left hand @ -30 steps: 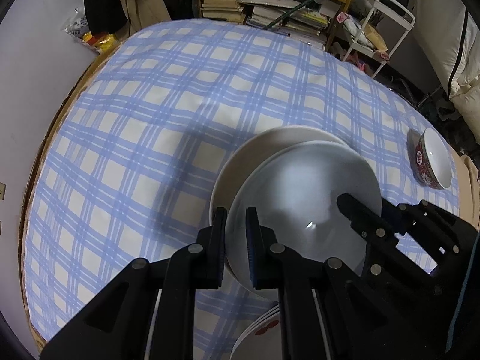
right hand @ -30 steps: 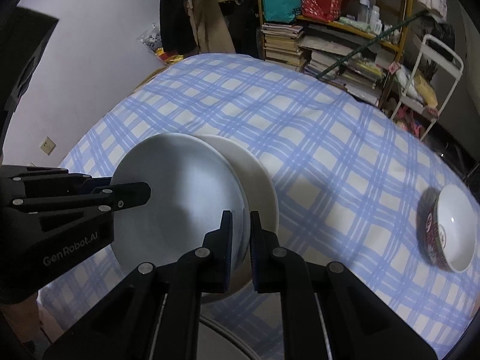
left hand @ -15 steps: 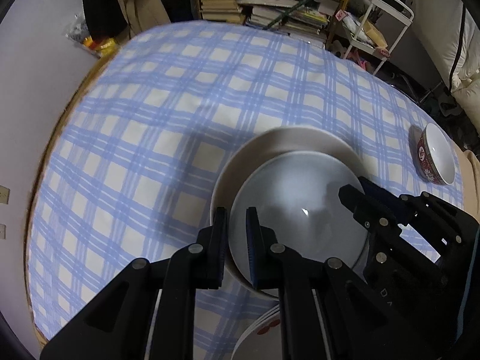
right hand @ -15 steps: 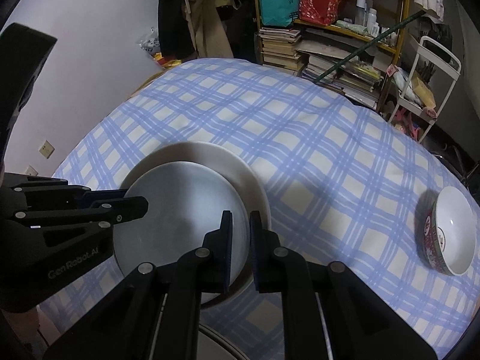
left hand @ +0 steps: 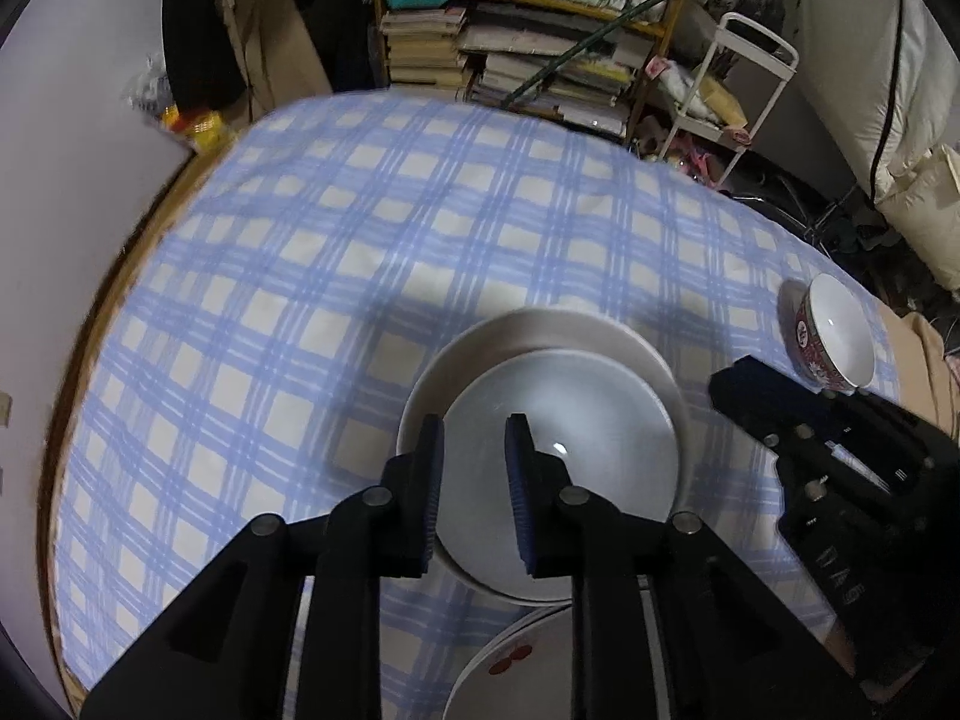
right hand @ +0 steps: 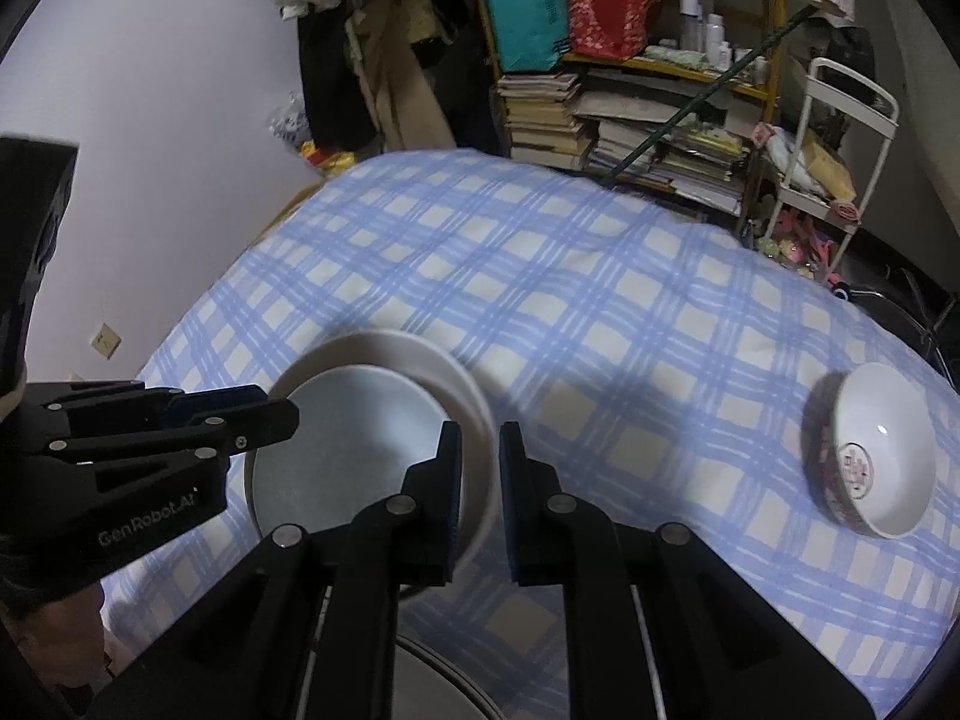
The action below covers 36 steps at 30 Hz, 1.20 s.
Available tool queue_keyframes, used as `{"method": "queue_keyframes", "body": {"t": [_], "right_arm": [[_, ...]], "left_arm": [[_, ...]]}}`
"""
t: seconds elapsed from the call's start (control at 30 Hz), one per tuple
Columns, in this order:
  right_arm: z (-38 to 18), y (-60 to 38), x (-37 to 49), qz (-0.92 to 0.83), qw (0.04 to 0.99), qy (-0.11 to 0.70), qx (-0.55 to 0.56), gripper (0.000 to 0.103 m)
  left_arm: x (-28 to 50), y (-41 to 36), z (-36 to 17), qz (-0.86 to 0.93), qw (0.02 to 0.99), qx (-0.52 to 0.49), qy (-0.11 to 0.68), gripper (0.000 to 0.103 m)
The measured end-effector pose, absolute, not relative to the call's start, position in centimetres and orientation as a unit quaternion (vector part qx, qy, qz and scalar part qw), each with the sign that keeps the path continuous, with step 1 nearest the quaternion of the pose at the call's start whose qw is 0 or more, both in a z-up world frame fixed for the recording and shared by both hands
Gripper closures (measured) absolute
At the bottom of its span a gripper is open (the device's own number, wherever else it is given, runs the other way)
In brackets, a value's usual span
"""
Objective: Organize plates and bowls
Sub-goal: 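Lower the white bowl into the larger white bowl and open both tools, then move both tools toward the white bowl with the red logo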
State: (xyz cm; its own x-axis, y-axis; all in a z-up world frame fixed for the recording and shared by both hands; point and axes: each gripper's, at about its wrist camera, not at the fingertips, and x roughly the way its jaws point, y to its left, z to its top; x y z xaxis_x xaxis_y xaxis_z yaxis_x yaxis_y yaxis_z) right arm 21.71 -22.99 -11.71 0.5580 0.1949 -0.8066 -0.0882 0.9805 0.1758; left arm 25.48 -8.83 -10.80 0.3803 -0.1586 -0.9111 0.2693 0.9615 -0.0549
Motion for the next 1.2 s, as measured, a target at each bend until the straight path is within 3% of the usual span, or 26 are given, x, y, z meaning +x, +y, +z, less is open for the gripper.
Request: {"method": "queue_keyframes", "body": {"t": [0.17,0.27,0.37,0.43,0.53,0.6,1.2], "right_arm": [[-9.8,-25.8,21.2,0.053,0.89,0.448,0.063,0.078],[-8.7,-28.0,21.1,0.033,0.893,0.443,0.068,0.061],[-7.3,-30.7,20.7,-0.006,0.9,0.43,0.074,0.049],[-6.5,-32.1,20.3,-0.023,0.903,0.422,0.076,0.031],[-5.5,-34.6,19.7,-0.061,0.907,0.409,0.081,0.008],[-5.1,-36.2,19.4,-0.08,0.907,0.404,0.085,0.004],[-8.9,-46.7,18.4,-0.142,0.876,0.428,0.172,0.003]], "left_arm": [[25.0,-10.6,-9.6,-0.14,0.838,0.056,0.525,0.065],[24.6,-11.8,-8.1,-0.138,0.849,0.064,0.506,0.061],[24.3,-13.2,-6.0,-0.149,0.863,0.073,0.477,0.048],[24.1,-14.2,-5.0,-0.155,0.87,0.084,0.46,0.032],[24.1,-16.1,-3.7,-0.166,0.879,0.092,0.437,0.021],[24.3,-17.2,-3.4,-0.176,0.88,0.091,0.433,0.02],[27.0,-29.6,-8.2,-0.23,0.837,0.128,0.479,0.019]]}}
